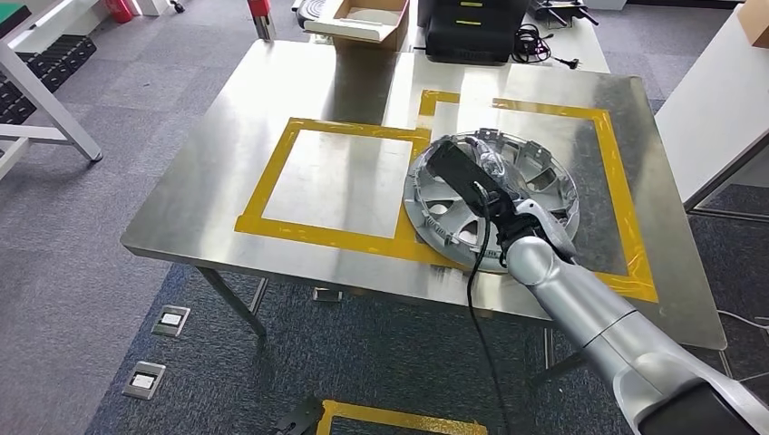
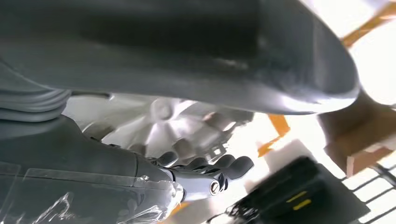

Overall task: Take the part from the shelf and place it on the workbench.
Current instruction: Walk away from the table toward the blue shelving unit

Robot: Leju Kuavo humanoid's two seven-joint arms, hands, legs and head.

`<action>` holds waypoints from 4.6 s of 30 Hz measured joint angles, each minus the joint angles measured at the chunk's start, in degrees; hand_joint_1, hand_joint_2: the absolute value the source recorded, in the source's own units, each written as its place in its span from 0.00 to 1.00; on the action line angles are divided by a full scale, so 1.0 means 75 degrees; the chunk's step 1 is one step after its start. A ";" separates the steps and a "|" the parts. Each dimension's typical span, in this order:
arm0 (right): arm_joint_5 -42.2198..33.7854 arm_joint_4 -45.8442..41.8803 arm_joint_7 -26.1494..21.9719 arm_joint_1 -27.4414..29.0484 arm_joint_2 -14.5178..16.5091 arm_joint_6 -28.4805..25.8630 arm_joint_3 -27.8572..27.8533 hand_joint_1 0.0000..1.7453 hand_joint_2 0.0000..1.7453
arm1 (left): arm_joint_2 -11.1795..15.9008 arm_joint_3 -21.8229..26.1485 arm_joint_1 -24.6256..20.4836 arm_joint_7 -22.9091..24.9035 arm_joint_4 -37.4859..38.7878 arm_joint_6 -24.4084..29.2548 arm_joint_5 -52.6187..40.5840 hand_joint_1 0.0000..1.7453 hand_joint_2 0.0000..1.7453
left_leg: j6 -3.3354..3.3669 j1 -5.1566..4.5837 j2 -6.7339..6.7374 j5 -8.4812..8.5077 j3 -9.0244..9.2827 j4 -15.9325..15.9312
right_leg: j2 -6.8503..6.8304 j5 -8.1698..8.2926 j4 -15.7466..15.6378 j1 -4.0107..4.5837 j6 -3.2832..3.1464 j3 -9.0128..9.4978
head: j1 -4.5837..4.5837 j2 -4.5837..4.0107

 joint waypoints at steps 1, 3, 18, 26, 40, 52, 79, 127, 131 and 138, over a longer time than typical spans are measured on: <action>-0.0443 -0.0390 -0.0174 0.0105 -0.0078 -0.0121 -0.0195 0.00 0.00 | 0.0000 0.0025 0.0053 -0.0037 0.0001 -0.0003 0.0034 0.00 0.00 | 0.0001 0.0000 0.0000 -0.0001 0.0000 0.0000 | 0.0000 0.0000 -0.0001 0.0000 0.0000 0.0000 | 0.0000 0.0000; -0.1132 -0.1178 -0.0491 0.0321 -0.0239 -0.0292 -0.0567 0.00 0.00 | 0.0000 0.0052 0.0150 -0.0091 0.0004 -0.0007 0.0088 0.00 0.00 | 0.0002 -0.0001 0.0000 -0.0002 0.0001 0.0000 | 0.0000 0.0000 -0.0004 0.0000 0.0000 0.0000 | 0.0000 0.0001; -0.1822 -0.5846 -0.1185 0.1915 -0.1570 -0.0763 -0.1896 0.00 0.00 | -0.0099 0.0068 0.0406 -0.0451 0.0005 0.0100 0.0615 0.00 0.00 | 0.0011 -0.0008 0.0005 -0.0008 0.0010 0.0000 | 0.0003 0.0000 -0.0011 -0.0005 0.0002 0.0009 | 0.0000 0.0001; -0.1535 -0.7217 -0.1217 0.2569 -0.2130 -0.0930 -0.2204 0.00 0.00 | -0.0114 0.0107 0.0507 -0.0650 0.0005 0.0269 0.0977 0.00 0.00 | 0.0015 -0.0008 0.0007 -0.0011 0.0011 -0.0001 | 0.0004 0.0000 -0.0012 -0.0005 0.0002 0.0010 | 0.0001 0.0000; -0.1187 -0.8464 -0.1362 0.3253 -0.2551 -0.0999 -0.2622 0.00 0.00 | -0.0111 0.0106 0.0599 -0.0638 -0.0032 0.0554 0.1202 0.00 0.00 | 0.0028 -0.0012 0.0007 -0.0019 0.0011 0.0006 | 0.0002 0.0003 -0.0016 -0.0011 0.0008 0.0016 | 0.0001 0.0001; -0.1099 -0.8851 -0.1325 0.3476 -0.2662 -0.0959 -0.2738 0.00 0.00 | -0.0106 0.0082 0.0597 -0.0600 -0.0127 0.0681 0.1413 0.00 0.00 | 0.0282 0.0003 0.0049 0.0162 0.0071 -0.0174 | 0.0000 -0.0413 0.0510 -0.0101 0.0269 -0.0176 | 0.0008 0.0000; -0.1218 -0.8984 -0.1266 0.3669 -0.2736 -0.0812 -0.2866 0.00 0.00 | -0.0144 0.0033 0.0609 -0.0577 -0.0445 0.1020 0.1888 0.00 0.00 | 0.0092 -0.0026 0.0057 -0.0401 0.0749 -0.0200 | -0.0043 0.0397 -0.0058 -0.0133 0.0181 -0.0137 | -0.0158 0.0001; -0.1502 -0.8687 -0.1376 0.3330 -0.2791 -0.0605 -0.2871 0.00 0.00 | -0.0075 -0.0192 0.0577 -0.0549 -0.0855 0.1164 0.2306 0.00 0.00 | 0.0102 -0.0095 0.0089 0.0644 -0.0657 0.0051 | -0.0133 -0.0347 -0.0390 0.0011 -0.0149 0.0948 | 0.0027 0.0000; -0.1536 -0.8635 -0.1383 0.3320 -0.2780 -0.0594 -0.2851 0.00 0.00 | -0.0043 -0.0288 0.0567 -0.0548 -0.0860 0.1190 0.2383 0.00 0.00 | -0.0071 -0.0015 0.0089 -0.0645 -0.1007 0.1659 | -0.0161 -0.0008 -0.0373 -0.0036 -0.0191 0.0549 | -0.0047 0.0000; -0.1540 -0.8560 -0.1419 0.3313 -0.2773 -0.0592 -0.2826 0.00 0.00 | 0.0012 -0.0369 0.0494 -0.0552 -0.0884 0.1207 0.2391 0.00 0.00 | -0.0081 0.0003 0.0057 -0.0335 0.0537 0.0172 | -0.0157 0.0426 -0.0037 -0.0073 0.0023 -0.0259 | -0.0111 0.0001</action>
